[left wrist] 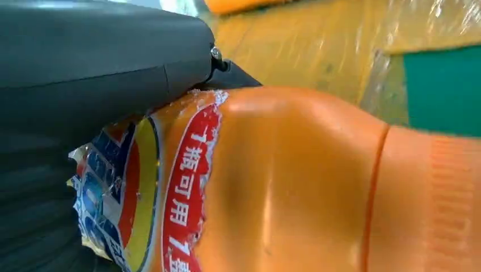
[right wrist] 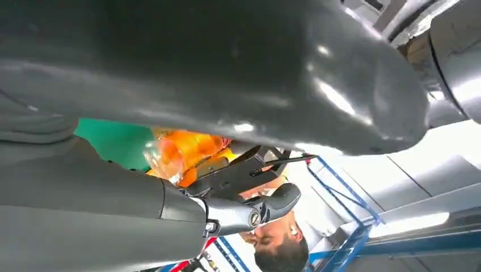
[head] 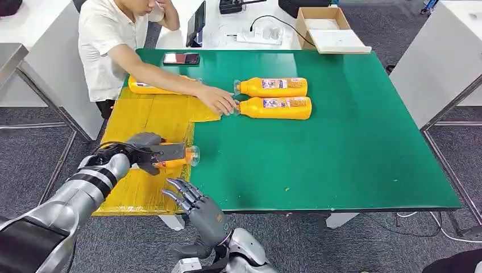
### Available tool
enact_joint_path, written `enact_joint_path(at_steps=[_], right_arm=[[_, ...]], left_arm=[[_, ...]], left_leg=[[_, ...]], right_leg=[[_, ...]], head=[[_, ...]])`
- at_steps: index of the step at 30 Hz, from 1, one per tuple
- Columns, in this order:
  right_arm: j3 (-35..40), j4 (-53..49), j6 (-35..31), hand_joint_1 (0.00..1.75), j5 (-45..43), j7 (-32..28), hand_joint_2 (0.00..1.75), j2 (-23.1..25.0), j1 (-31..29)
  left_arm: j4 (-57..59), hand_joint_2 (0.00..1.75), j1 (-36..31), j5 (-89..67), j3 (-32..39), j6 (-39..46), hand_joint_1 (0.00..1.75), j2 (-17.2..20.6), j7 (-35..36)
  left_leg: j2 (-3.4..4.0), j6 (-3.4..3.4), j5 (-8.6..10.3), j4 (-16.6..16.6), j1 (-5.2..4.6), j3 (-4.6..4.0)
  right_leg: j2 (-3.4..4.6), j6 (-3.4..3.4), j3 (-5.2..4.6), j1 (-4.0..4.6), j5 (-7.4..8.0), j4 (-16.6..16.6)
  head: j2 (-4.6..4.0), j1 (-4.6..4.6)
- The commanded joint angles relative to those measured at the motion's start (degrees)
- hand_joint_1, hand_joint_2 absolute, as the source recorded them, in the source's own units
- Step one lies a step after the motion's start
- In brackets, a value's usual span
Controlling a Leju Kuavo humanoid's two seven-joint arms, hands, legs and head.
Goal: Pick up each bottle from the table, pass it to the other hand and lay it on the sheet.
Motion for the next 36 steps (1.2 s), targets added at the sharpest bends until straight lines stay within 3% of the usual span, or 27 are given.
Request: enact_joint_path(at_steps=[1, 3, 9, 19, 23, 24, 29, 31, 36], right_arm=[[3.2, 5.4, 0.3, 0.0, -1.0, -0.8, 0.0, 1.2, -1.9], [3.8, 5.8, 0.6, 0.0, -1.1, -0.9, 0.0, 1.2, -2.0], [4.8, 7.2, 0.5, 0.0, -2.0, -1.9, 0.0, 1.3, -2.5], [5.4, 7.4, 0.5, 0.0, -2.9, -2.1, 0.0, 1.0, -2.4], [5.1, 6.4, 0.1, 0.0, -2.8, -1.5, 0.0, 0.5, -1.6], [5.2, 5.9, 0.4, 0.0, -2.5, -1.3, 0.0, 0.1, -1.5], [5.0, 6.1, 0.5, 0.0, -2.8, -1.7, 0.0, -0.3, -1.6], [4.9, 6.3, 0.2, 0.0, -2.7, -2.1, 0.0, -0.2, -1.4], [4.3, 5.2, -0.7, 0.0, -2.7, -2.0, 0.0, -1.0, 0.0]], left_arm=[[8.8, 1.75, -2.9, 3.0, -0.9, -1.0, 0.24, 0.7, 0.7], [8.9, 1.75, -2.2, 4.7, 0.2, -2.1, 0.0, 1.0, -0.8], [7.5, 1.75, 0.4, 11.9, 4.0, -8.3, 0.0, 3.0, -8.9], [3.7, 1.75, 2.4, 15.0, 4.4, -5.7, 0.0, 3.7, -11.6], [-4.9, 1.75, 8.3, 19.4, 8.9, 5.3, 0.0, 1.9, -15.7], [-11.3, 1.75, 12.4, 24.4, 13.5, 6.8, 0.0, 1.2, -16.5], [-18.1, 1.75, 16.8, 28.4, 16.3, 6.7, 0.0, 1.6, -16.5], [-19.7, 1.75, 18.3, 35.7, 21.2, 4.2, 0.0, 0.0, -17.8], [-33.7, 1.75, 28.4, 43.7, 25.3, 4.3, 0.0, -2.3, -20.2]], left_leg=[[0.21, -0.11, -0.09, 0.0, 0.07, 0.24], [0.15, -0.06, -0.03, 0.0, 0.02, 0.13], [0.17, -0.07, -0.04, -0.1, 0.04, 0.16], [0.23, -0.11, -0.05, -0.1, 0.07, 0.3], [0.06, -0.1, 0.0, -0.1, 0.04, 0.27], [0.09, -0.14, -0.03, -0.1, 0.07, 0.36], [0.11, -0.12, -0.07, -0.1, 0.08, 0.36], [0.02, -0.09, 0.0, 0.0, 0.07, 0.14], [0.07, -0.1, -0.01, -0.1, 0.03, 0.2]], right_leg=[[0.11, -0.13, 0.2, 0.08, -0.04, 0.0], [0.08, -0.06, 0.1, 0.02, -0.01, 0.0], [0.1, -0.07, 0.11, 0.04, -0.01, 0.0], [0.15, -0.11, 0.24, 0.05, -0.01, 0.0], [0.0, -0.07, 0.24, 0.03, -0.03, -0.1], [0.01, -0.11, 0.32, 0.06, -0.06, -0.1], [0.0, -0.1, 0.31, 0.07, -0.09, -0.1], [-0.04, -0.06, 0.11, 0.05, -0.05, 0.0], [-0.03, -0.07, 0.14, 0.02, -0.06, -0.1]], head=[[0.0, 0.0], [0.0, 0.0], [0.0, 0.0], [0.0, 0.02], [0.0, 0.02], [0.0, 0.0], [0.0, 0.0], [0.0, 0.02], [-0.02, 0.0]])
